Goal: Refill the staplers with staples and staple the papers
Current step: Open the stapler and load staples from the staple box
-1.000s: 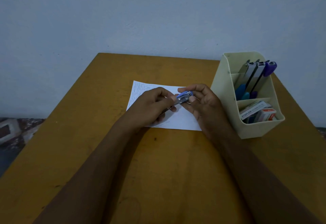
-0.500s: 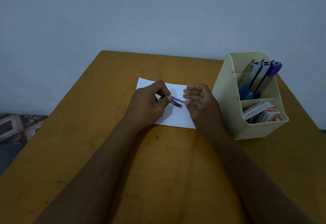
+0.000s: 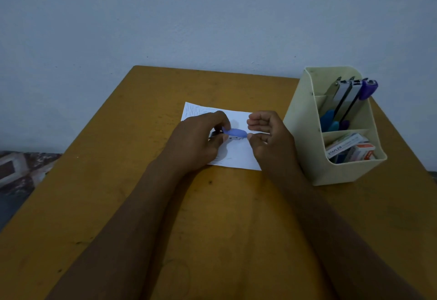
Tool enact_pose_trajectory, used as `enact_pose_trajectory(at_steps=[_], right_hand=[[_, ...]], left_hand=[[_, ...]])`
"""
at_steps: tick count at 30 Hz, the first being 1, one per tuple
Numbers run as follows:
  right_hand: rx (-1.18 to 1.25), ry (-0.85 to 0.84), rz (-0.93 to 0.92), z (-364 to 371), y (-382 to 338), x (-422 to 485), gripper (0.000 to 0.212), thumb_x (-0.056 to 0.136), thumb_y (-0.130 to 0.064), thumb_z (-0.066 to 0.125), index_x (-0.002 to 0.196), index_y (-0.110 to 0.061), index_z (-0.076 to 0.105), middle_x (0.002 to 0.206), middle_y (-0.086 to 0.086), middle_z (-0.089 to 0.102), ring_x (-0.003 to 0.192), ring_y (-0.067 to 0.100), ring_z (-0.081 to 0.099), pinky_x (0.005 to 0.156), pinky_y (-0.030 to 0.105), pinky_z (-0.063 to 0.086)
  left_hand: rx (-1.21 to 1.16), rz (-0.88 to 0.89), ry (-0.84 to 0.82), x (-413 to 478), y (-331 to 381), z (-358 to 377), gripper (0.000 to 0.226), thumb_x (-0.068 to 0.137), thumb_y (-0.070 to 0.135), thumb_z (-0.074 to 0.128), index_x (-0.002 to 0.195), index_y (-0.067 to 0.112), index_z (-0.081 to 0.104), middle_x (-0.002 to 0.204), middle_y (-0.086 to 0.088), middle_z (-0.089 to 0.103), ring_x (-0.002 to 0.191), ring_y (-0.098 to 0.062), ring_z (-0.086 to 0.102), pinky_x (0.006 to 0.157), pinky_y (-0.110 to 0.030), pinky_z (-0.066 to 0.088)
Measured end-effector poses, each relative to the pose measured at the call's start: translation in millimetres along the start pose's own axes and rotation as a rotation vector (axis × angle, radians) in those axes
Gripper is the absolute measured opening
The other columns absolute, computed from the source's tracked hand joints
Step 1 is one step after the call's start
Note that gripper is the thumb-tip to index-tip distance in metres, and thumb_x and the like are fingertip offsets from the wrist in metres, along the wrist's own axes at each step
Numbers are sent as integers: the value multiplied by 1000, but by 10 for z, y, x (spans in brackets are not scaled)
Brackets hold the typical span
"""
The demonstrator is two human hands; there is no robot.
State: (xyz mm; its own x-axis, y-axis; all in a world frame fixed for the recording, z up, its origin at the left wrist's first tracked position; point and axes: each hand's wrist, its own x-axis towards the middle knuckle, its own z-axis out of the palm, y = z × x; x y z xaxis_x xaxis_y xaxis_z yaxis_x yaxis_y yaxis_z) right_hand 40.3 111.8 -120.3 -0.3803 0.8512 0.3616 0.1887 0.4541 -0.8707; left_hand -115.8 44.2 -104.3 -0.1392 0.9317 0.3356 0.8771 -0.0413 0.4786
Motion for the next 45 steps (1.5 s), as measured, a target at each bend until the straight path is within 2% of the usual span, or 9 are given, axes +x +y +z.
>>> enact_pose_trajectory(at_steps=[3,5,20,25,31,39,41,43,45], right_hand=[[0,-1,2,5,-1,4,34,83,5,60,100,-23,51,96,-13,56,91,-1,57,75,3,44],[-9,-4,5,8,1,6,34,83,5,61,99,-24,51,95,-14,56,90,-2,56,75,2,43],[-8,47,13,0,25,9,31,84,1,61,98,-25,53,93,-20,55,90,-2,57,75,3,44],[-13,74,13,3,38,10,30,84,1,61,97,-25,53,92,-18,55,89,0,57,74,4,45],[-24,67,4,2,40,13,30,84,0,62,97,-25,52,92,-19,55,89,-1,56,73,2,43],[0,66,13,-7,21,0,25,82,-7,68,98,-21,55,89,-13,59,84,2,58,68,4,44],[-10,47,5,-3,18,-5,27,80,-12,72,98,-21,55,88,-12,59,82,4,58,67,5,45],[-19,37,-10,1,13,-11,27,78,-16,74,97,-21,55,87,-12,60,80,5,59,67,6,46],[-21,47,-22,7,4,-15,24,78,-20,74,94,-20,57,84,-11,61,77,6,60,67,7,47]], left_hand=[[41,59,-51,-1,-14,11,37,86,25,54,121,23,65,109,3,68,91,-13,61,78,-24,49],[69,69,-74,-1,2,10,41,85,27,51,123,22,65,108,0,69,92,-16,62,75,-32,52],[70,88,130,-3,54,57,37,85,28,55,116,15,69,95,-7,71,77,-20,62,64,-22,39],[135,52,16,9,27,56,33,93,26,56,126,21,62,109,-5,68,90,-20,61,69,-23,38],[70,73,93,2,14,68,32,92,23,60,123,17,65,106,-8,70,89,-21,62,71,-27,46],[-128,-111,129,13,62,17,25,95,26,56,111,15,72,95,4,73,70,3,56,63,-2,36],[-200,-199,108,25,81,-6,25,97,29,53,95,17,74,76,11,69,58,1,56,59,-7,40],[-230,-246,82,35,81,-8,32,97,32,51,78,17,71,65,5,67,51,-7,56,59,-24,47],[-265,-272,52,36,85,-4,38,97,34,51,72,14,71,61,-2,67,48,-11,56,56,-27,48]])
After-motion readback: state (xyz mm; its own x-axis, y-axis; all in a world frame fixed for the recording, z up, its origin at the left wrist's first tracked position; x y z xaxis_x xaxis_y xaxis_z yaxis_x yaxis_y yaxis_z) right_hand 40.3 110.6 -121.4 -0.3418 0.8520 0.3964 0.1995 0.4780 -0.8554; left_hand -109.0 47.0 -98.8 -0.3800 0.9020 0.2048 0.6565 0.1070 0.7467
